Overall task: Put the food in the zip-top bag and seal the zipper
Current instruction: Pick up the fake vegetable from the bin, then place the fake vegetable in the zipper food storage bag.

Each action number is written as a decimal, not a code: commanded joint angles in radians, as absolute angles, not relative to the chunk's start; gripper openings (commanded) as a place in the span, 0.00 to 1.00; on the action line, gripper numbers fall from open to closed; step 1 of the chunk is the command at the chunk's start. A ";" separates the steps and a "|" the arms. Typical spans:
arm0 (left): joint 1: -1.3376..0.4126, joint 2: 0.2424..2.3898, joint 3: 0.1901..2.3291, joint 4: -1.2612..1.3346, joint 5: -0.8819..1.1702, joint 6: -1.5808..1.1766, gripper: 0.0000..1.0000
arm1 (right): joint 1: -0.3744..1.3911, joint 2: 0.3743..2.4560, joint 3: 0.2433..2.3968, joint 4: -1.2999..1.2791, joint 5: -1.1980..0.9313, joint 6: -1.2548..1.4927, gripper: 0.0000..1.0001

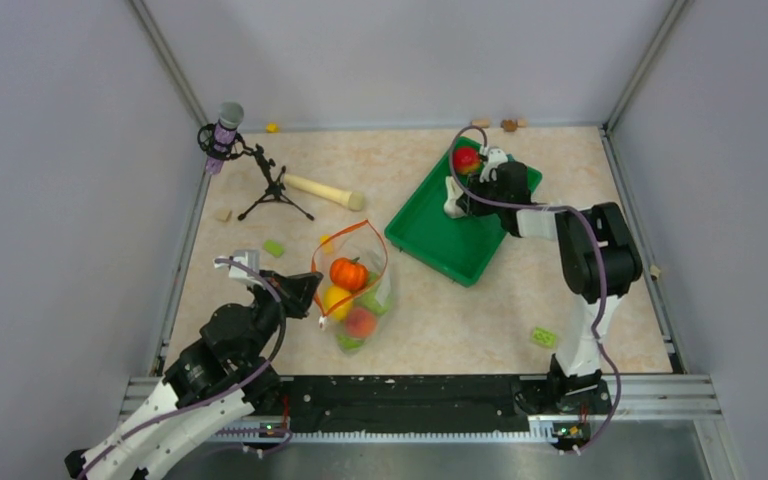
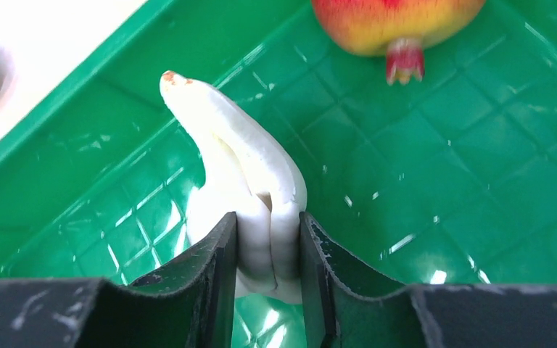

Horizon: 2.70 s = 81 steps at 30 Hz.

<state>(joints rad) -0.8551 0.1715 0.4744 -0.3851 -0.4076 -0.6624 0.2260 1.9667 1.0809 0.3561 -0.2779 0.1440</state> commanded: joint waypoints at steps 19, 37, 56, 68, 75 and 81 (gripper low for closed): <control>-0.851 0.162 0.460 -0.316 -0.360 -0.655 0.00 | 0.345 1.281 0.788 0.275 -0.248 0.310 0.00; -0.852 0.108 0.461 -0.326 -0.308 -0.665 0.00 | 0.910 1.136 0.978 0.223 -0.440 0.080 0.03; -0.852 0.090 0.459 -0.328 -0.303 -0.662 0.00 | 1.079 1.270 1.066 -0.041 -0.230 -0.230 0.32; -0.853 0.089 0.460 -0.331 -0.305 -0.660 0.00 | 1.081 1.263 1.078 -0.056 -0.214 -0.200 0.71; -0.851 0.089 0.460 -0.329 -0.303 -0.661 0.00 | 1.081 1.221 1.072 0.005 -0.200 -0.146 0.99; -0.852 0.090 0.460 -0.330 -0.303 -0.660 0.00 | 1.080 1.193 1.068 0.103 0.038 -0.095 0.99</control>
<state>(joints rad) -0.8551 0.1005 0.4614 -0.3748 -0.3061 -0.6628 1.0710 1.2407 1.0233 -0.0082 -0.1356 -0.1390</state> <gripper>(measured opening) 0.015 0.987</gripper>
